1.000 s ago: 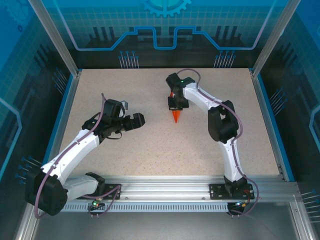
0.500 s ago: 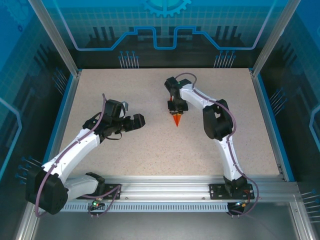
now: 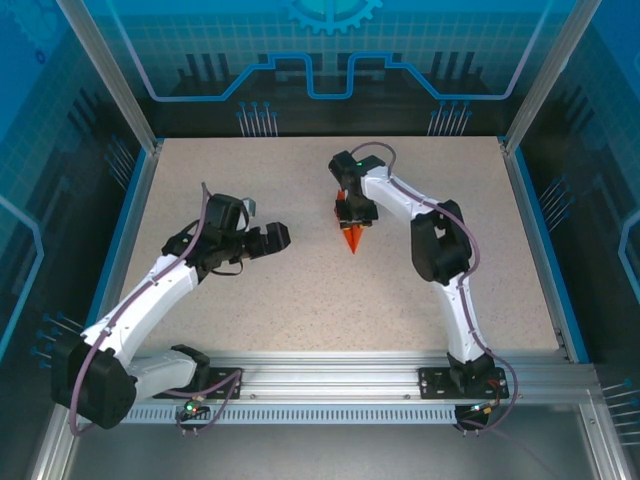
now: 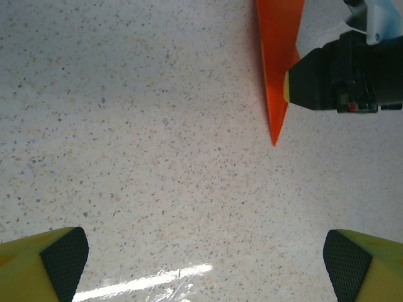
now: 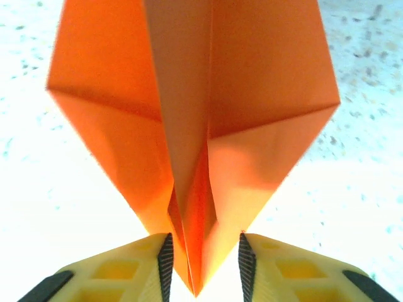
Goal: Fold a paper plane with a square sheet of paper (fold left side to right side)
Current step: Place the paper plane at the center of the table, then reset both arms
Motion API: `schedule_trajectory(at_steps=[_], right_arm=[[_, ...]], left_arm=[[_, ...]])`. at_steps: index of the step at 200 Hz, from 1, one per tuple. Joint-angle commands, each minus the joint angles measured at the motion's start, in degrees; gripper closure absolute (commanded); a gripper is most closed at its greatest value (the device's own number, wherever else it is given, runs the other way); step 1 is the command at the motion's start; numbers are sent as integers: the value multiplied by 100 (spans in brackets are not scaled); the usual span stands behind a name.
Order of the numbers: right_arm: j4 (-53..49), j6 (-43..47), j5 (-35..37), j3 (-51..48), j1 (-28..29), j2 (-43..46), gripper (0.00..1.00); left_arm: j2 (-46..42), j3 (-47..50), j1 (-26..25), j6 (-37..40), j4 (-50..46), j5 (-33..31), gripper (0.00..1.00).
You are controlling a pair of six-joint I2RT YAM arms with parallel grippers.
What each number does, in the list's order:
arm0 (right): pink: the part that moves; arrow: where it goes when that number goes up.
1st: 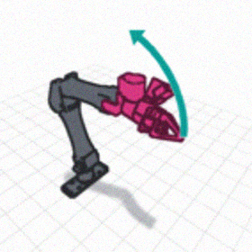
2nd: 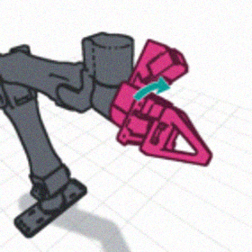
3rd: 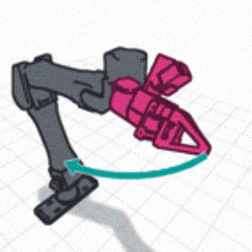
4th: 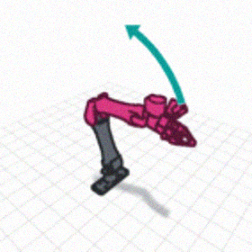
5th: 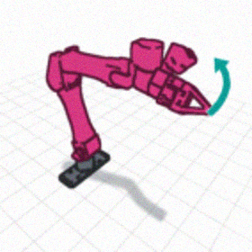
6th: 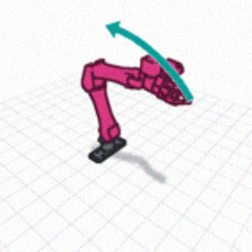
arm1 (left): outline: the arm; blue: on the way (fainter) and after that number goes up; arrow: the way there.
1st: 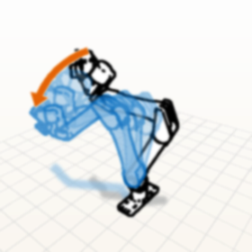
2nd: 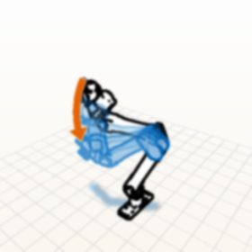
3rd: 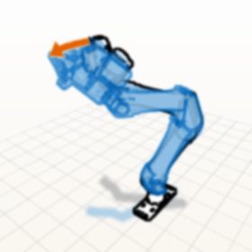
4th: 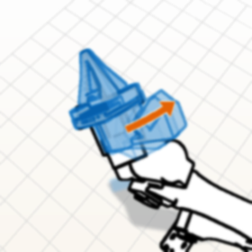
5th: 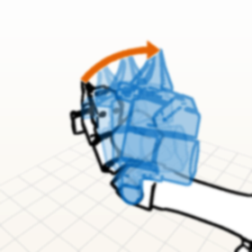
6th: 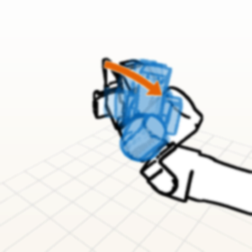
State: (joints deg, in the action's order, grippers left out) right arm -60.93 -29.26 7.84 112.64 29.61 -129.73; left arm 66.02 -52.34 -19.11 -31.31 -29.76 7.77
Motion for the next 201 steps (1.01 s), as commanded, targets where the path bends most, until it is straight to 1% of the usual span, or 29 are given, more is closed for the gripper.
schedule_trajectory(at_steps=[1,27,41,61,76,88,99,115,123,132,140,146,161,182,201], right_arm=[[-210,-36,150,-332,115,789,59],[-61,52,410,-1033,146,1772,49],[141,135,607,-1568,126,2433,42],[441,347,778,-2290,27,3384,32],[702,544,885,-2860,-95,4054,26],[1035,682,967,-3372,-237,4590,21],[1428,791,974,-3907,-427,5084,16],[2155,885,920,-4766,-827,5761,1],[2593,992,836,-5225,-1068,6054,0],[3026,1040,768,-5678,-1362,6307,0],[3380,1112,694,-6020,-1609,6470,0],[3690,1166,665,-6186,-1787,6551,0],[4590,1501,655,-6992,-2090,6671,0],[6057,1950,738,-7890,-2288,6597,0],[6995,2164,734,-8263,-2405,6221,0]], left_arm=[[-18,-181,232,-140,13,397,1],[-56,-115,567,-279,227,647,1],[-55,-80,828,-336,363,704,1],[-37,-41,1167,-396,528,631,1],[-26,10,1391,-439,683,488,1],[-22,54,1534,-429,813,257,1],[-44,122,1611,-356,941,-142,1],[-97,335,1622,-93,1256,-888,1],[-132,524,1624,118,1552,-1236,1],[-180,768,1630,155,1923,-1713,1],[-242,972,1635,276,2324,-1997,1],[-263,1177,1630,447,2669,-2121,1],[-275,1508,1630,904,3302,-2454,1],[-166,1648,1630,1617,3480,-2841,1],[-16,1893,1637,2121,3826,-2957,1]])
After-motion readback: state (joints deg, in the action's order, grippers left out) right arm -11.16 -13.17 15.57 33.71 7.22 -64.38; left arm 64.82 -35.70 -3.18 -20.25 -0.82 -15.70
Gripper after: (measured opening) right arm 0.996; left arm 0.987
